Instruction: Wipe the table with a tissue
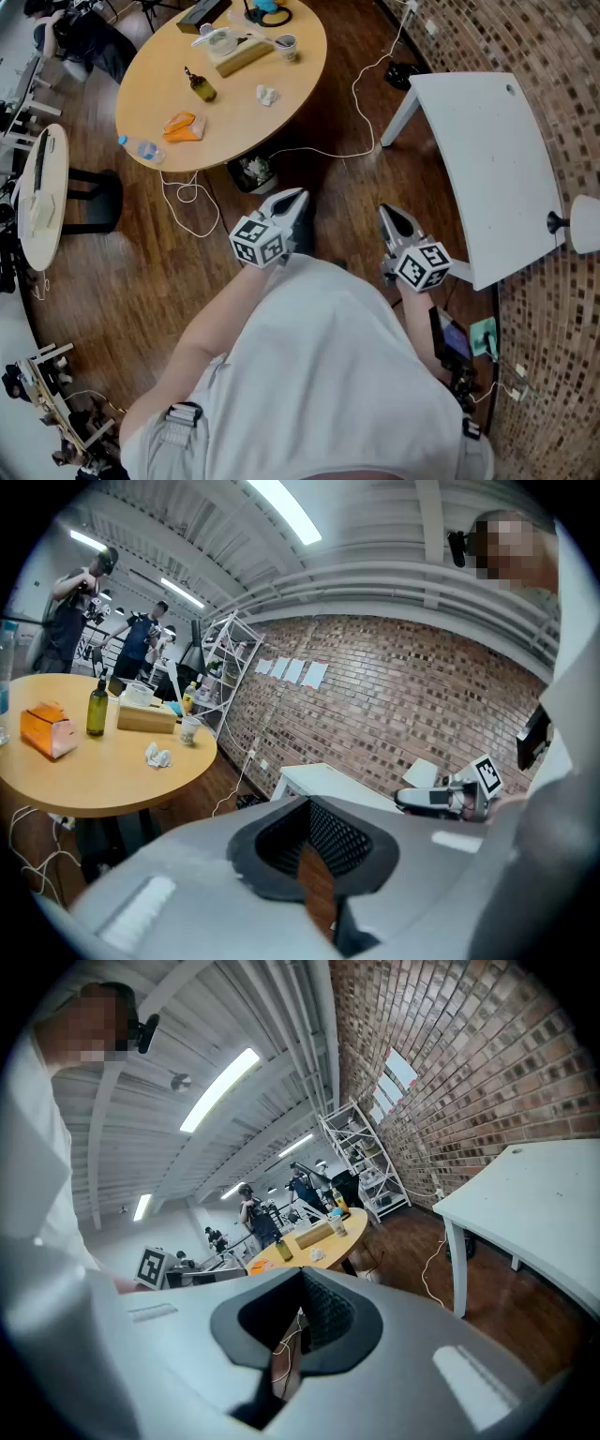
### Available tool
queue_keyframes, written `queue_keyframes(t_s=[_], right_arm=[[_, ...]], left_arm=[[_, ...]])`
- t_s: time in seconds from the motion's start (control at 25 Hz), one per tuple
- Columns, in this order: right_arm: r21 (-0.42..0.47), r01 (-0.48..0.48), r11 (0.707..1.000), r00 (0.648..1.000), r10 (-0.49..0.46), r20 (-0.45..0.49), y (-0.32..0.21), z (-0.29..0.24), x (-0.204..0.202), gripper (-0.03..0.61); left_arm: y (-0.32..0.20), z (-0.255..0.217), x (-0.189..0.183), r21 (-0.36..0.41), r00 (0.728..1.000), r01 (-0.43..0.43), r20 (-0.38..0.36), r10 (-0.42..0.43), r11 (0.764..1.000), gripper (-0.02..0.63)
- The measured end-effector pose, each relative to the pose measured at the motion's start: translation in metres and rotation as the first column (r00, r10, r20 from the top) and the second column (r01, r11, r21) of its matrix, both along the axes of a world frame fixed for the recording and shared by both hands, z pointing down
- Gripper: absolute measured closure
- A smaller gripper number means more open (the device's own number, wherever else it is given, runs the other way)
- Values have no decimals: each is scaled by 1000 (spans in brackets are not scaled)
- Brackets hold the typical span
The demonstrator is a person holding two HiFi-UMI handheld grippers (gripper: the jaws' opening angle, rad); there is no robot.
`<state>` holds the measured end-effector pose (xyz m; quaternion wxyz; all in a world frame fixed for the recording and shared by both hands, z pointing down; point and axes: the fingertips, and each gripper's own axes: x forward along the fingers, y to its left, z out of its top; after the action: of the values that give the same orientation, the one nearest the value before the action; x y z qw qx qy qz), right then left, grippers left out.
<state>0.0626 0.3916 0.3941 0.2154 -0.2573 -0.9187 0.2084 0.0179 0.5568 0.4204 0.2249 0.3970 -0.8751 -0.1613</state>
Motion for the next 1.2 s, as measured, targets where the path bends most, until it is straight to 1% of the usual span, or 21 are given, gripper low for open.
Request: queue_keyframes(t_s=[0.08, 0.16, 0.24, 0.32, 0.44, 0.52, 0.6, 0.72, 0.8, 0.92, 1.04, 1.08, 1.12, 1.16, 1.2], right_arm=[[15, -18, 1000, 1000, 18, 0, 2, 3, -18, 572], [32, -38, 999, 999, 38, -4, 4, 5, -40, 572], [52, -57, 997, 998, 57, 4, 8, 3, -75, 572], [69, -70, 995, 997, 69, 25, 14, -4, -117, 572], [91, -82, 992, 997, 81, 21, 27, -5, -160, 572], [110, -75, 991, 997, 73, 21, 39, -6, -182, 572], [119, -65, 991, 998, 61, 32, 49, -8, -203, 572], [108, -69, 992, 997, 64, 52, 59, -13, -229, 572], [104, -77, 992, 996, 72, 53, 64, -16, -237, 572], [101, -100, 990, 995, 97, 38, 53, -17, -242, 572], [89, -102, 991, 995, 101, 15, 44, -10, -263, 572], [87, -99, 991, 995, 99, 4, 43, -8, -270, 572], [87, -100, 991, 995, 101, -6, 40, -6, -272, 572], [89, -106, 990, 994, 107, -14, 36, -5, -272, 572], [92, -116, 989, 993, 118, -19, 31, -4, -269, 572]], left_arm=[[6, 5, -25, -5, 1000, 0, 7, 0, 1000, 612], [9, 8, -53, -8, 999, -25, 25, 25, 1000, 612], [11, 6, -92, -16, 995, -72, 70, 73, 997, 611], [15, 1, -137, -4, 989, -104, 110, 103, 995, 611], [29, 4, -181, 25, 989, -114, 99, 111, 993, 611], [40, 11, -202, 18, 990, -114, 87, 112, 993, 611], [52, 21, -223, -3, 992, -98, 74, 98, 995, 609], [75, 40, -253, -56, 998, -52, 41, 54, 997, 609], [91, 54, -267, -108, 1000, -25, 8, 26, 994, 607], [101, 84, -288, -169, 997, 20, -69, -32, 985, 607], [117, 110, -329, -240, 988, 75, -111, -104, 968, 583], [123, 118, -343, -274, 985, 88, -120, -125, 958, 568], [127, 124, -355, -311, 982, 97, -126, -142, 946, 528], [129, 130, -364, -349, 979, 102, -129, -155, 932, 453], [131, 135, -370, -387, 978, 103, -127, -163, 916, 405]])
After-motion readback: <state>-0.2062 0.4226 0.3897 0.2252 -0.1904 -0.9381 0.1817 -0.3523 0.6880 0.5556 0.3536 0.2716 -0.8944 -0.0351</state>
